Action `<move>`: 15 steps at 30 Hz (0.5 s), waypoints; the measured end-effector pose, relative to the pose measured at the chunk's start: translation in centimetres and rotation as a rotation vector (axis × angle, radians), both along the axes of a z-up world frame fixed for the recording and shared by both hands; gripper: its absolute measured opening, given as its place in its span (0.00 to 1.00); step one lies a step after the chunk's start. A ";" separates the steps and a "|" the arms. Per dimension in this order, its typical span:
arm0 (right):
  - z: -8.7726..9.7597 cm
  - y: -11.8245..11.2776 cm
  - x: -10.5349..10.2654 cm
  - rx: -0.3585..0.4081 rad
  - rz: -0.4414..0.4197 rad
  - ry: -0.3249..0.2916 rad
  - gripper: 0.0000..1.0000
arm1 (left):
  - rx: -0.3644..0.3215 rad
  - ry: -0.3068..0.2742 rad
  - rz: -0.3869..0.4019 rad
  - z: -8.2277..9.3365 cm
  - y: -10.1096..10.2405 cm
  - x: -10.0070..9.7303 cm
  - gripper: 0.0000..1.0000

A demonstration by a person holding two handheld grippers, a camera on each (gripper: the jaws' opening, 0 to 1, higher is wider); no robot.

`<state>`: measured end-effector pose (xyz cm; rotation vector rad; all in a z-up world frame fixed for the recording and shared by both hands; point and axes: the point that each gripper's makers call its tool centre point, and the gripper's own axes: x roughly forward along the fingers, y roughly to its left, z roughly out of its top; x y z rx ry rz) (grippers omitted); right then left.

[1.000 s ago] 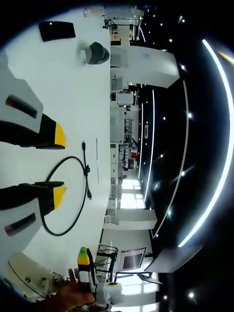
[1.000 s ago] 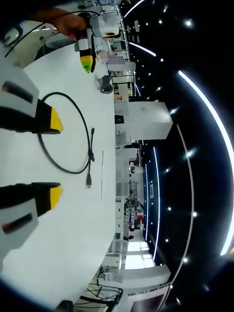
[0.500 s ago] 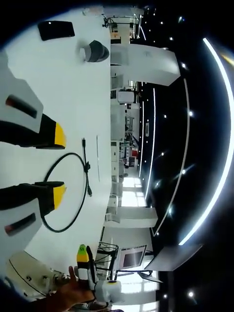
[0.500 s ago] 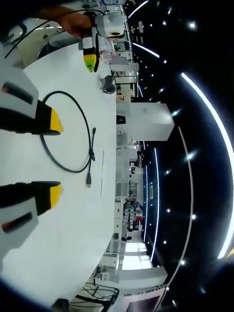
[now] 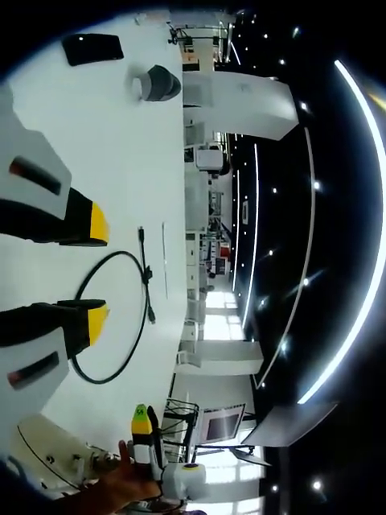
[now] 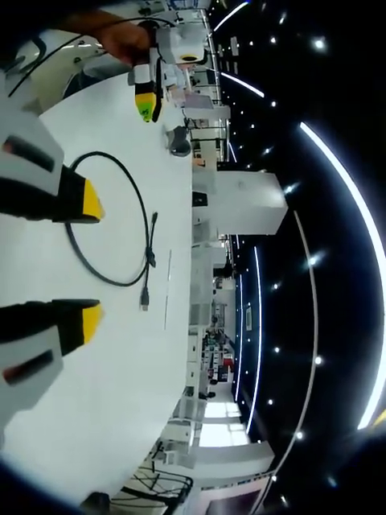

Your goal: Find the charging cable on the desk, coil it up and secure with Velcro.

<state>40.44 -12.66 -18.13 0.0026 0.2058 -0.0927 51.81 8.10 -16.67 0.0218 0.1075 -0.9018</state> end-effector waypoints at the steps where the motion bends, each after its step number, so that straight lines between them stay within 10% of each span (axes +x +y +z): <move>1: 0.0 0.1 0.0 0.000 0.003 0.001 0.39 | 0.001 0.000 -0.001 0.0 0.0 0.0 0.27; 15: -0.2 0.2 -0.1 -0.013 -0.002 0.008 0.38 | 0.000 0.005 0.000 -0.2 0.2 -0.3 0.27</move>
